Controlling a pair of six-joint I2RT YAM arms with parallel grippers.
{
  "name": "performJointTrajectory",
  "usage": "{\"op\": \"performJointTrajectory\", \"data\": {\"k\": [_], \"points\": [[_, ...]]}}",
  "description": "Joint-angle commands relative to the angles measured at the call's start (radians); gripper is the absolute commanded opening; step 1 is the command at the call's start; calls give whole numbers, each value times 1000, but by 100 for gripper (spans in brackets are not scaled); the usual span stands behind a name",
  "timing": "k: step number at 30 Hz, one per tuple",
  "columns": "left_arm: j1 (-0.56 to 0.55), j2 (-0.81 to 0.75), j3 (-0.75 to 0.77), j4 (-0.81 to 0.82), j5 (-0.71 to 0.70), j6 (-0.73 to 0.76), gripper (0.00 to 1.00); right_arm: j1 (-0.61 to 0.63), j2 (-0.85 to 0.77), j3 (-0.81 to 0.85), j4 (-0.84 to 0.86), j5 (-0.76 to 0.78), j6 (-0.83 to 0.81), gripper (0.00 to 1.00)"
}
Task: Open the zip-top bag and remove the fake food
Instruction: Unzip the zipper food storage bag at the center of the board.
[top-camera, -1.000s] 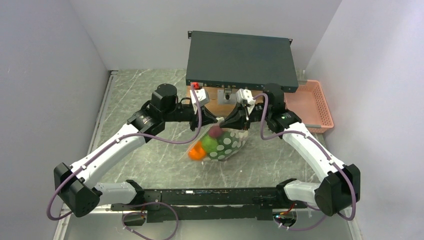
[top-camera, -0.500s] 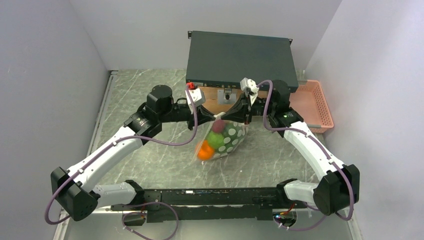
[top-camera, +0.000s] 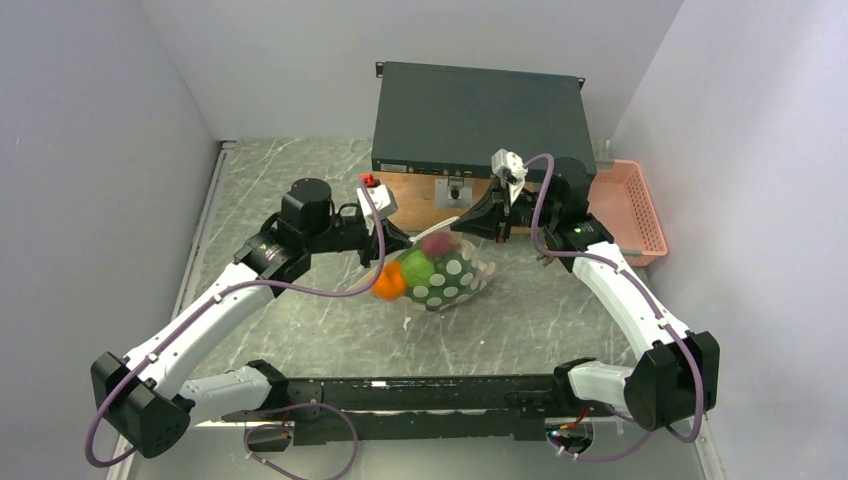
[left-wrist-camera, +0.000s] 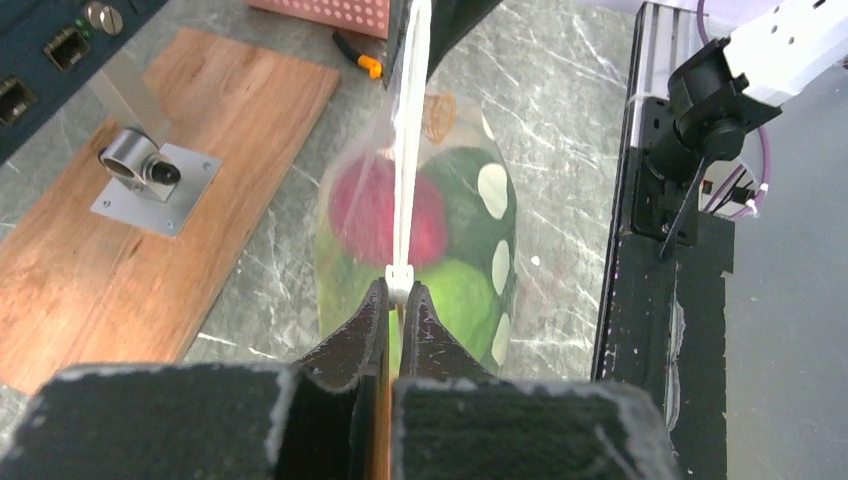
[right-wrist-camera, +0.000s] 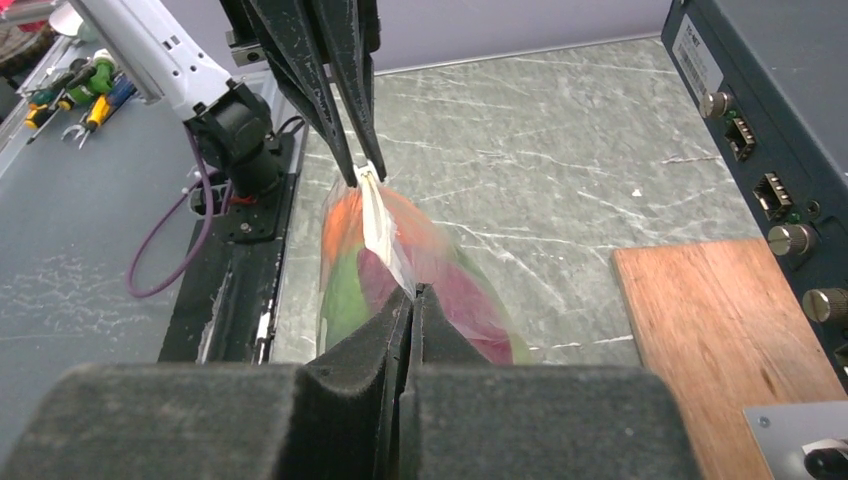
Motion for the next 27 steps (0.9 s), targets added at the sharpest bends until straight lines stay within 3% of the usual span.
{"op": "performJointTrajectory", "data": {"k": [1, 11, 27], "points": [[12, -48, -19, -59, -16, 43, 0, -23, -37, 13, 28, -2, -30, 0], [32, -87, -54, -156, -55, 93, 0, -49, -44, -18, -44, -5, -112, 0], [117, -138, -161, -162, -46, 100, 0, -77, -62, -80, -87, 21, -158, 0]]}}
